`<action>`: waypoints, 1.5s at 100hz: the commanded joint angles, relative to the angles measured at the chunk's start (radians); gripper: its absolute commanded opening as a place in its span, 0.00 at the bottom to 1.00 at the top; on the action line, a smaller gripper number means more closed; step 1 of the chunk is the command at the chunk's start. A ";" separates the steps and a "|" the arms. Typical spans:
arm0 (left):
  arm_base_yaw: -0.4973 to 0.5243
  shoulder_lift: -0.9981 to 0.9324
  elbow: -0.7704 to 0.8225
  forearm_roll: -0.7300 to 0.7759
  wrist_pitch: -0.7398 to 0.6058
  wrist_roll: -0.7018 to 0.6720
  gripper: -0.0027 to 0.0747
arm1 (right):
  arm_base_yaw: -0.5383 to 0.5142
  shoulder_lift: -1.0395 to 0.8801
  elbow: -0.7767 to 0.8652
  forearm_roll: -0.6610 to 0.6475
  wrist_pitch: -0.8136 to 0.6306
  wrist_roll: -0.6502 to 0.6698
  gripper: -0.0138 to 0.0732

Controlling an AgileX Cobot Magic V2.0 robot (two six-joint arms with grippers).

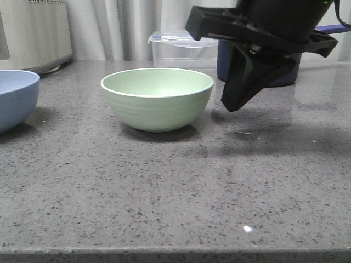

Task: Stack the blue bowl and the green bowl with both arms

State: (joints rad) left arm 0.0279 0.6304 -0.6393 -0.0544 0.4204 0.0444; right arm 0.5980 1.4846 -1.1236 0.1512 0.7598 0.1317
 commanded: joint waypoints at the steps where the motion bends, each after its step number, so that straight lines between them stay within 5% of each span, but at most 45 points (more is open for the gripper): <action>1: 0.004 0.003 -0.038 -0.010 -0.072 -0.001 0.53 | -0.001 -0.038 -0.022 0.010 -0.072 -0.010 0.07; 84: 0.004 0.003 -0.038 -0.010 -0.068 -0.001 0.53 | 0.001 0.010 -0.022 0.047 -0.129 -0.010 0.07; 150: 0.004 0.459 -0.305 -0.095 0.276 -0.001 0.48 | 0.001 0.010 -0.022 0.047 -0.129 -0.010 0.07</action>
State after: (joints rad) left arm 0.0279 1.0467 -0.8954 -0.1267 0.7330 0.0444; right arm 0.5986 1.5272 -1.1227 0.1893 0.6762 0.1317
